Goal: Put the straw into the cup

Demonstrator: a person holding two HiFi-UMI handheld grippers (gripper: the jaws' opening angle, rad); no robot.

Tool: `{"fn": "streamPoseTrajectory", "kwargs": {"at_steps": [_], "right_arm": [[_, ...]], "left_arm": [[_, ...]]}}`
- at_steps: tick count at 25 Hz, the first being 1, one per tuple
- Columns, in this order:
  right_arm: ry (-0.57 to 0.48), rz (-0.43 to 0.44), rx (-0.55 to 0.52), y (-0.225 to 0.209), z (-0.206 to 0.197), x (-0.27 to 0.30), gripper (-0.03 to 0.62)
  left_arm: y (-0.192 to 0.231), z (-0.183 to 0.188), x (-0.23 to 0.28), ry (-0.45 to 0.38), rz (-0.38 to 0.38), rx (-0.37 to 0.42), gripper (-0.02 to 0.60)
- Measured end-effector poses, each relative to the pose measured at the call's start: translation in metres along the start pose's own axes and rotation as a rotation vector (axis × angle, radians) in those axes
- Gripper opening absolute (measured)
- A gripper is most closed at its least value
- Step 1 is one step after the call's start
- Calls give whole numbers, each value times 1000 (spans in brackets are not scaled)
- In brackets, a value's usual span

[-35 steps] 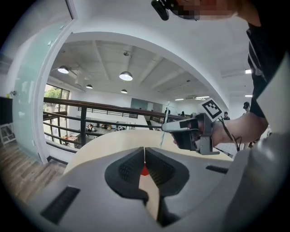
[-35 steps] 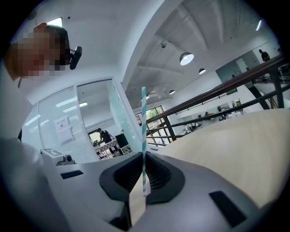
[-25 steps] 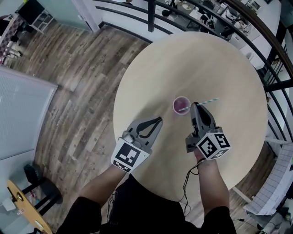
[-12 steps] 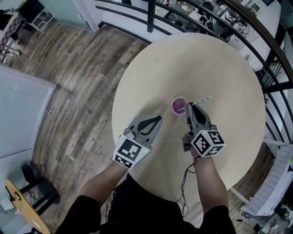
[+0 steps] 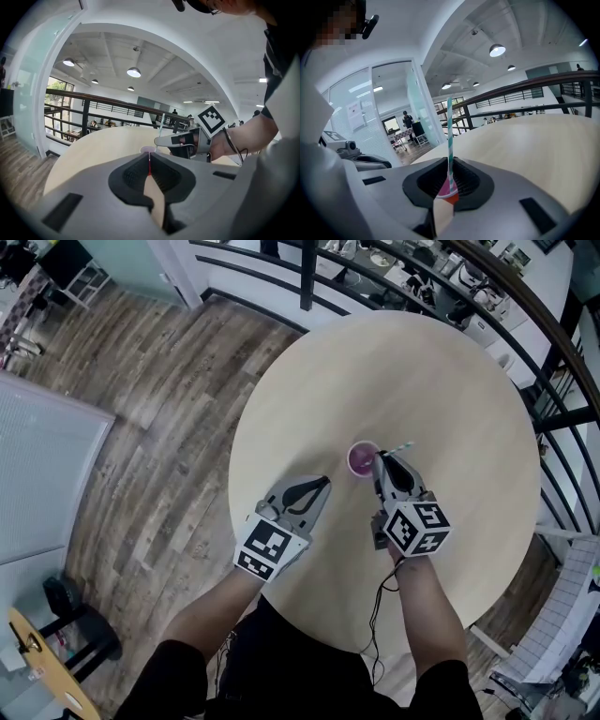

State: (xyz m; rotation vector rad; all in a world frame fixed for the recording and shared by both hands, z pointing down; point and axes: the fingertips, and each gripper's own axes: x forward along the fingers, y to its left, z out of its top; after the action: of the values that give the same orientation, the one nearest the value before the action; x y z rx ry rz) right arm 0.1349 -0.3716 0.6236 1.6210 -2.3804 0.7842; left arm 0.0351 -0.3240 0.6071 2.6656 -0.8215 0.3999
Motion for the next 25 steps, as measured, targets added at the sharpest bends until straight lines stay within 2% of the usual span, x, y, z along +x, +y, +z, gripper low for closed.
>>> {"fn": "streamPoseTrajectory", "kwargs": {"at_steps": [10,14,25], "right_arm": [[-6,-17,-9,-6,7,-6,37],[-4,-20,7,-9,7,-10,106],[39,-5,49,-9,-4,-13,173]], "left_arm": [[-14,-6,0,16,-7,-17,12],[-18,-10,-1,26,-8,-20,12],[-23,-6,-4,27,2,-15,12]]}}
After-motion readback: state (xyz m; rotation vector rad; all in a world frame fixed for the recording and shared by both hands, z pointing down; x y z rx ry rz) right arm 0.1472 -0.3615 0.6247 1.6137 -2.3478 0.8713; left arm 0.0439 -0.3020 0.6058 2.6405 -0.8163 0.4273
